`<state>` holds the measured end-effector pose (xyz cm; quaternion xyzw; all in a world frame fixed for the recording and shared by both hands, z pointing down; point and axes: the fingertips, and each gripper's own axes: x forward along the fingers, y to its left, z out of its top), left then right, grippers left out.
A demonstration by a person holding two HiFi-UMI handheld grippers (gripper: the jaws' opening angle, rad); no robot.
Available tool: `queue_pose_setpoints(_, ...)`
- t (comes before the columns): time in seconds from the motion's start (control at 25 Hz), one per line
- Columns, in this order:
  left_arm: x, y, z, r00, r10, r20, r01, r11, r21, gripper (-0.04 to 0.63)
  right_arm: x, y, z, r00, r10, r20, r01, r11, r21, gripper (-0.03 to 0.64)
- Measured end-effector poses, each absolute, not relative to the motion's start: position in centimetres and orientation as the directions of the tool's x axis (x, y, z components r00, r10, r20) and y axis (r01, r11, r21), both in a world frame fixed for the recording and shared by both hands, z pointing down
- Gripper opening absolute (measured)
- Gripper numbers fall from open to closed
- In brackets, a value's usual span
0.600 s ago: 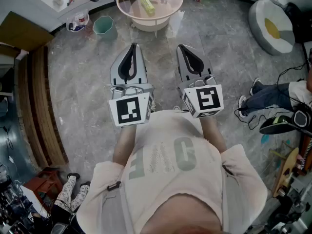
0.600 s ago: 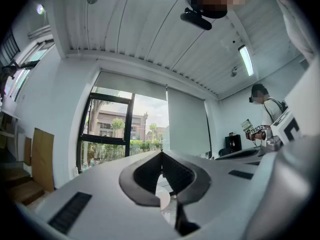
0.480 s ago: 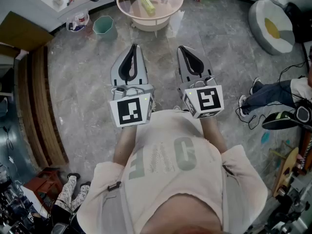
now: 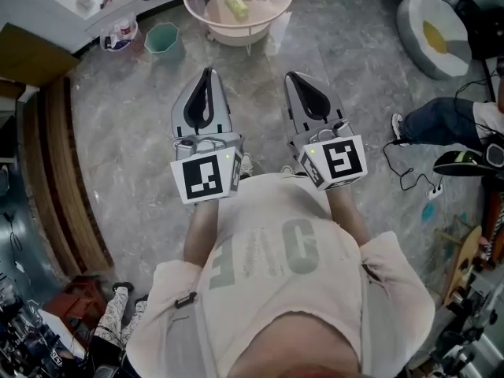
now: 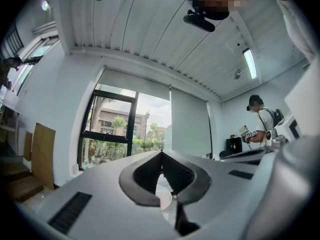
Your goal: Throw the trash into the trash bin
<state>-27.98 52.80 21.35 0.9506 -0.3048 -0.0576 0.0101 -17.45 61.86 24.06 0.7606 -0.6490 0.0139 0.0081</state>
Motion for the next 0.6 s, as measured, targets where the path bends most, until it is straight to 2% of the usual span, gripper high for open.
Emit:
queue_pose_setpoints(0.32, -31.4, 48.9, 21.8, 0.809, -0.572, -0.139, -0.562, -0.821, 0.107, 0.011, -20.2, 59.8, 24.5, 0.197, -0.977, 0.077, -0.98, -0.194, 0.041, 0.014)
queue_pose_setpoints(0.6, -31.5, 45.4, 22.4, 0.82, -0.548, -0.164, -0.538, -0.836, 0.105, 0.011, -19.1, 59.8, 24.6, 0.307, -0.946, 0.104, -0.949, -0.296, 0.104, 0.014)
